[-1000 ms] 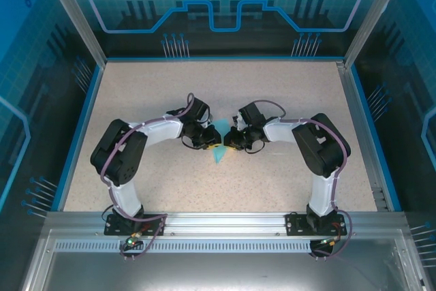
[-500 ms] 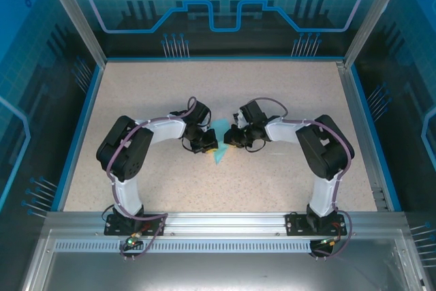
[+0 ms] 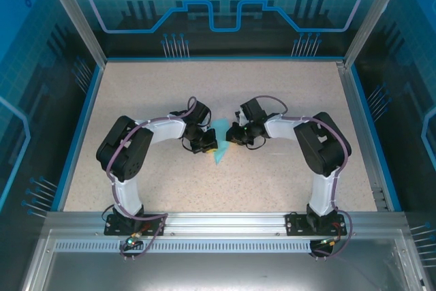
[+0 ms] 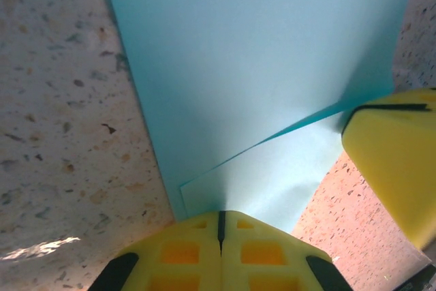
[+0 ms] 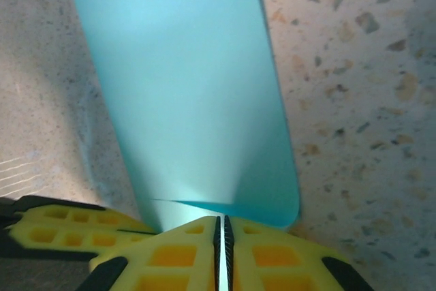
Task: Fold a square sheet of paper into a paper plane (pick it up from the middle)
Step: Third fold the triangle at the center of the table.
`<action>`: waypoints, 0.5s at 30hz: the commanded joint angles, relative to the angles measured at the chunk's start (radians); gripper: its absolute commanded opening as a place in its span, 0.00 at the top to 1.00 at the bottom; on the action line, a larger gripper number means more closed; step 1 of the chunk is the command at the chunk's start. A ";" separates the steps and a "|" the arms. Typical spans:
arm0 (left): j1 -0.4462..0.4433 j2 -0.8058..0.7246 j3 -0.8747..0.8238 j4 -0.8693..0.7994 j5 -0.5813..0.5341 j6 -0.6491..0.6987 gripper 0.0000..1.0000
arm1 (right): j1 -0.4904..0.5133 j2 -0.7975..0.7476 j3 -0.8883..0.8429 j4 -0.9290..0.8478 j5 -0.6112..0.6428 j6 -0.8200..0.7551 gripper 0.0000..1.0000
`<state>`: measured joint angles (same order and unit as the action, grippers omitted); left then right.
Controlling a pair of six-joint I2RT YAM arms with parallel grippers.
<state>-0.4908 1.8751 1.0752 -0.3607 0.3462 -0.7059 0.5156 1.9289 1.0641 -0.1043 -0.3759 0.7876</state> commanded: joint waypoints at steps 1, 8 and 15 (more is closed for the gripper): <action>-0.004 0.009 -0.029 -0.060 -0.079 -0.007 0.97 | -0.025 0.033 0.030 -0.049 0.041 -0.014 0.88; -0.004 0.010 -0.047 -0.068 -0.091 -0.009 0.99 | -0.048 0.038 0.077 -0.100 0.110 -0.026 0.89; -0.005 0.007 -0.060 -0.055 -0.093 -0.017 0.98 | 0.002 -0.139 -0.032 0.009 0.032 0.029 0.88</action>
<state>-0.4938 1.8679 1.0626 -0.3462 0.3363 -0.7082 0.4915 1.8816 1.0786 -0.1398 -0.3141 0.7872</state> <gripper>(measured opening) 0.050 0.116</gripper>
